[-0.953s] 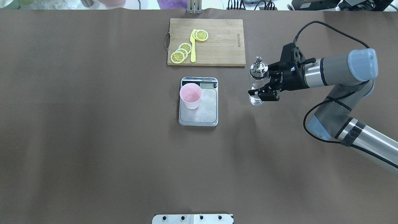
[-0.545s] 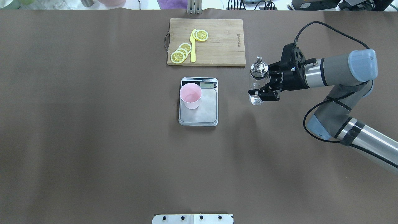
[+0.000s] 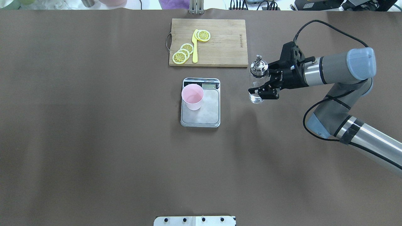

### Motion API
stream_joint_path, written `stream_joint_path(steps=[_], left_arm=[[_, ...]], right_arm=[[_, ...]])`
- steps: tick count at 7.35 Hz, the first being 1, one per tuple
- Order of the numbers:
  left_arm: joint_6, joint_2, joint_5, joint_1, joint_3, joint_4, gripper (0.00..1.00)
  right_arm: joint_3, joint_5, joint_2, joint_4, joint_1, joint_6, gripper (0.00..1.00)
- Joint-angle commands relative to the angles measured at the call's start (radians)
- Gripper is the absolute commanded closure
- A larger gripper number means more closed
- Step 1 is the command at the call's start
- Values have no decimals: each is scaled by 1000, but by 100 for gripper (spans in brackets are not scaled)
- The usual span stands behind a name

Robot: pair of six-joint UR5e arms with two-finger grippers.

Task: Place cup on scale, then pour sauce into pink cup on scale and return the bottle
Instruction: 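Carry the upright dispenser with the right gripper beside the scale, then lower the dispenser onto the table beside the scale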

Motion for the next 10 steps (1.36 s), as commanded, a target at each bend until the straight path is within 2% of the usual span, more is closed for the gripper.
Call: stream_joint_path(steps=[1,2,6,10], left_arm=[[0,0,-1,0,-1,0,2],[0,0,0,0,-1,0,2],[2,6,0,0,3,2,2],[2,8,0,0,1,0,2]], right_arm=[[-13,0,6,31,0,10,100],[-30,1,6,88,0,50,100],[-198,4,17,318,8,46,100],[-236,-3,28,322,12,12,100]])
